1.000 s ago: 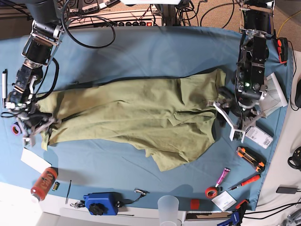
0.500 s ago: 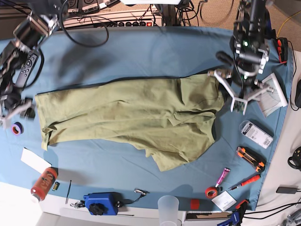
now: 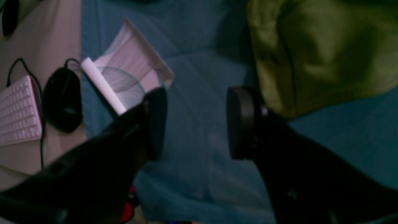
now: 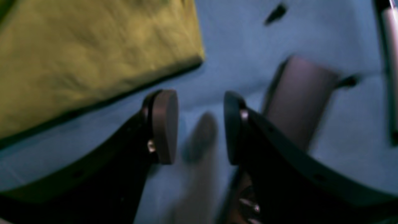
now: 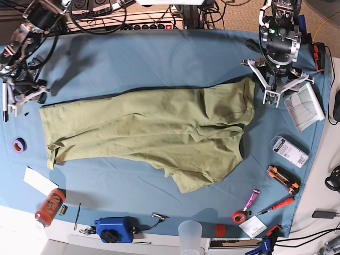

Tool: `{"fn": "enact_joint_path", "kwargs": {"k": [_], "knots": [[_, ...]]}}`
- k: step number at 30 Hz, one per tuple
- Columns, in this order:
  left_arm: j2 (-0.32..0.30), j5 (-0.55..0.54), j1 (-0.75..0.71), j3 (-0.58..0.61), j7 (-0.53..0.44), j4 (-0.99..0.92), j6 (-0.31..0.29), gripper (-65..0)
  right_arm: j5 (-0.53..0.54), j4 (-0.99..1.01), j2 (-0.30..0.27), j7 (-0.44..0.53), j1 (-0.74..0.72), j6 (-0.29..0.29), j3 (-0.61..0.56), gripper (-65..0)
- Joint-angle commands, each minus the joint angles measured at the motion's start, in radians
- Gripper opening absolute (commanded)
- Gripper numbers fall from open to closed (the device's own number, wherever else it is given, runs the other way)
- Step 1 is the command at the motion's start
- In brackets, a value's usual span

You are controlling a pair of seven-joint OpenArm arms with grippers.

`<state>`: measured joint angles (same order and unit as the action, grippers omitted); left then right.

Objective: Layout the t-shirt on the table in an organized manner, then fold the t-shirt properly
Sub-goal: 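Lower the left gripper and grasp the shirt edge near the collar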

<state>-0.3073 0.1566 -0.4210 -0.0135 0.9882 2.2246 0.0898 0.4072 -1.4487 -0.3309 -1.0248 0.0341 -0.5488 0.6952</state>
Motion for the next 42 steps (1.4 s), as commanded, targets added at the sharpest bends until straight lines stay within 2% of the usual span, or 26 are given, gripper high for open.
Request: {"fn": "enact_joint_path", "kwargs": {"k": [1,4,10,14,19,21,25,27,31,36,42], "knots": [[-0.006,0.015,0.002,-0.003,-0.016,0.018,0.008,-33.4,0.011,-0.008,-0.016,0.044,-0.013,0.005,0.005,-40.4],[-0.006,0.015,0.002,-0.003,-0.016,0.018,0.008,-33.4,0.009,0.037,-0.001,0.091,-0.026,0.035,0.005,-40.4],[-0.006,0.015,0.002,-0.003,-0.017,0.018,0.007,-33.4,-0.026,0.217,-0.001,0.143,-0.121,0.037,0.005,-40.5],[-0.006,0.015,0.002,-0.003,-0.017,0.018,0.007,-33.4,-0.023,0.294,0.001,0.117,-0.187,0.035,0.005,-40.5],[-0.006,0.013,0.003,-0.003,-0.017,0.018,0.008,-33.4,-0.024,0.305,0.001,0.097,-0.194,0.034,0.005,-40.5],[-0.006,-0.023,0.003,-0.003,-0.029,0.018,0.007,-33.4,-0.024,0.305,0.001,0.097,-0.195,0.033,0.005,-40.5],[-0.005,-0.199,0.003,-0.003,-0.098,0.018,0.003,-33.4,-0.024,0.305,0.001,0.085,-0.195,0.032,0.005,-40.5],[0.005,-0.212,0.003,-0.003,-0.117,0.018,0.005,-33.4,-0.023,0.305,0.001,0.080,-0.195,0.013,0.005,-40.5],[0.043,-0.223,0.018,-0.003,-0.122,-0.005,0.052,-33.4,-0.023,0.305,0.001,0.066,-0.195,-0.008,0.005,-40.5],[0.090,-0.331,0.069,-0.003,-0.119,-0.105,0.019,-33.4,-0.023,0.305,0.001,0.056,-0.195,-0.008,0.005,-40.5],[0.097,-0.354,0.109,-0.037,-0.105,-0.203,0.017,-33.4,-0.023,0.305,-0.002,0.051,-0.195,-0.008,0.005,-40.5]]}}
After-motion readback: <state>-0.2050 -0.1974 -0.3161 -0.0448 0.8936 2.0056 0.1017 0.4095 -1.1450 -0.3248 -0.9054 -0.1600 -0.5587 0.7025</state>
